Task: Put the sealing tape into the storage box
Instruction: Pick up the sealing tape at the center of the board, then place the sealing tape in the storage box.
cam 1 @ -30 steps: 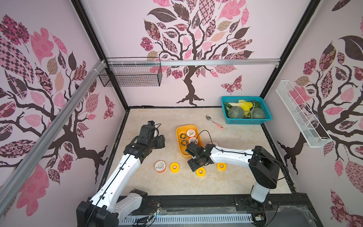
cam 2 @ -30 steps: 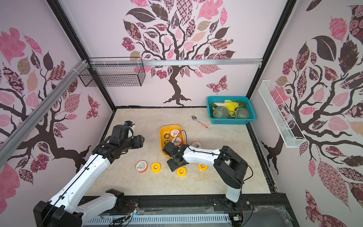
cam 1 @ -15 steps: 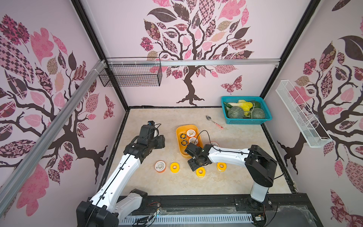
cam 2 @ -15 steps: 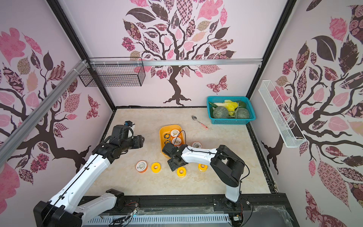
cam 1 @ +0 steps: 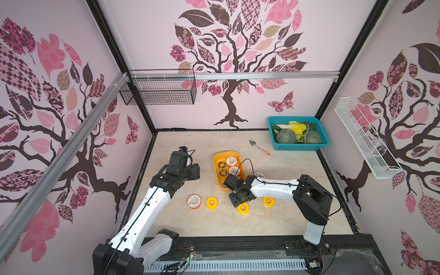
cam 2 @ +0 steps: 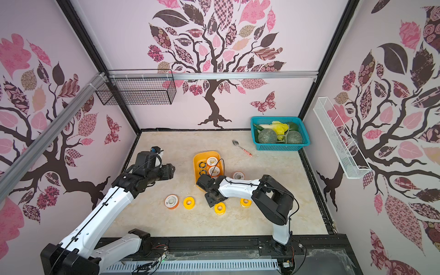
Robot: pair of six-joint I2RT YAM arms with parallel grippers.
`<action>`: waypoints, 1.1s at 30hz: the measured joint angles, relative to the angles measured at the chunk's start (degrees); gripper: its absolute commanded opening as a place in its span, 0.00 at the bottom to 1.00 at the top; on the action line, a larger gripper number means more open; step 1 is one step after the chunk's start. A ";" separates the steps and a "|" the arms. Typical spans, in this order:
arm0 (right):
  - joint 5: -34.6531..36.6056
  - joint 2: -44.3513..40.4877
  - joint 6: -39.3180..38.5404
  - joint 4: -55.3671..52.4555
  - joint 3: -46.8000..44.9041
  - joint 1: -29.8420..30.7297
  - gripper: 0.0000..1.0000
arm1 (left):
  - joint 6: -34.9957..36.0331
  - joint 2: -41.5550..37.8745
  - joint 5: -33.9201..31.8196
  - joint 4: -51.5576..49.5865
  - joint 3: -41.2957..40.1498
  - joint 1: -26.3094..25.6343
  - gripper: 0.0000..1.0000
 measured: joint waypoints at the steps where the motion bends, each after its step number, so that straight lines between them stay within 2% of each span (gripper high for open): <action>1: 0.07 0.00 0.04 0.00 0.00 0.00 0.57 | 0.00 0.00 0.00 0.00 0.00 0.00 0.66; 8: -1.55 -1.40 -2.05 0.15 -0.11 0.00 0.55 | 0.00 0.00 0.00 -0.02 0.00 0.00 0.66; 21: -11.76 -16.61 -9.94 1.36 0.13 -0.17 0.55 | 0.00 0.22 0.00 -0.02 0.00 0.02 0.66; 27: -16.06 -17.11 -9.81 2.56 2.10 -3.80 0.55 | 0.00 0.22 0.00 -0.02 0.00 0.02 0.66; 33: -15.91 -14.64 -8.79 3.30 7.39 -8.92 0.55 | 0.00 0.22 0.00 -0.02 0.00 0.02 0.66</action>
